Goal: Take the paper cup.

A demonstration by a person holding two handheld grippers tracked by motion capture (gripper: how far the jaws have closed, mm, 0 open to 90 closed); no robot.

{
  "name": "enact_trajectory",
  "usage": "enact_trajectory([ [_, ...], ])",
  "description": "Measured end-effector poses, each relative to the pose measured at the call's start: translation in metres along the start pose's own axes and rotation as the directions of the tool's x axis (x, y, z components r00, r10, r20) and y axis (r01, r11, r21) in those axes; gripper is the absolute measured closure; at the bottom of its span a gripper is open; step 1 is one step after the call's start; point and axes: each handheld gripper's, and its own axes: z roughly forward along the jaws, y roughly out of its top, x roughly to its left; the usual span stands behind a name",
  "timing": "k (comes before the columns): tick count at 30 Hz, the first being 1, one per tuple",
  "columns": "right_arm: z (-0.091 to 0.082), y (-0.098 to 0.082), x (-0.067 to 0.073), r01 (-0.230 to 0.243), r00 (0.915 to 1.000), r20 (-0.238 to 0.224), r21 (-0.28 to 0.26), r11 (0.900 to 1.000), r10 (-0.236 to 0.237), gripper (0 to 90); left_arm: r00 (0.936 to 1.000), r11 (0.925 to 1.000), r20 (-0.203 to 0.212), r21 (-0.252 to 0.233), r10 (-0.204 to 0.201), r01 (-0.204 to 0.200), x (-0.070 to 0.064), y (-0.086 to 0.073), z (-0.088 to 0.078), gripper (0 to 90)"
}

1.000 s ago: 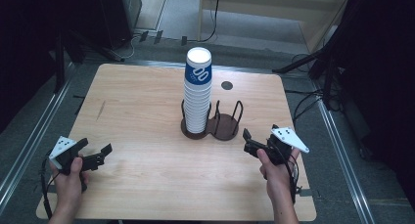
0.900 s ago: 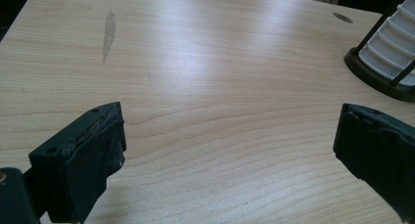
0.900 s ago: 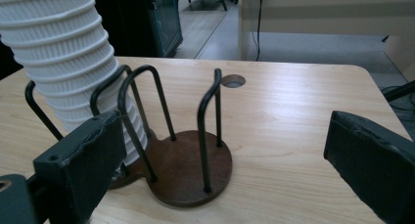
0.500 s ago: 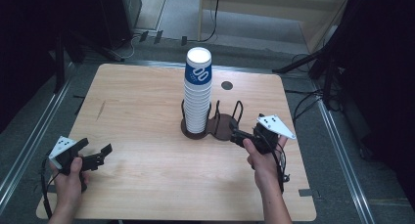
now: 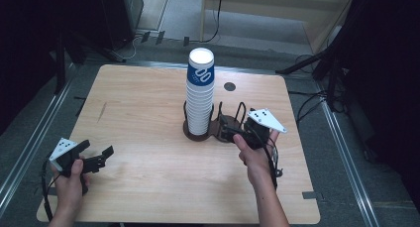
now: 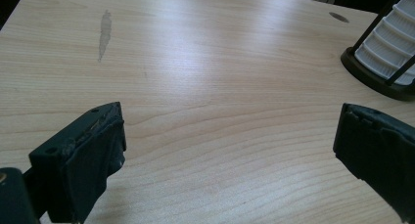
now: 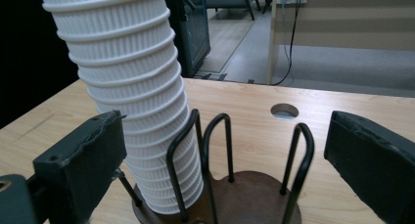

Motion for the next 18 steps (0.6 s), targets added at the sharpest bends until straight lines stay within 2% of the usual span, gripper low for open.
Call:
enact_trajectory([
  [4, 0.004, 0.004, 0.006, -0.009, 0.9997, -0.021, -0.002, 1.000, 0.009, 1.2, 1.0000, 1.0000, 0.000, -0.001, -0.003, 0.003, 0.000, 0.000, 0.000, 0.0],
  [18, 0.019, 0.017, 0.031, 0.008, 0.9968, -0.080, -0.013, 1.000, -0.009, 0.0, 1.0000, 1.0000, 0.005, 0.003, -0.004, 0.004, 0.000, 0.000, 0.000, 0.0],
])
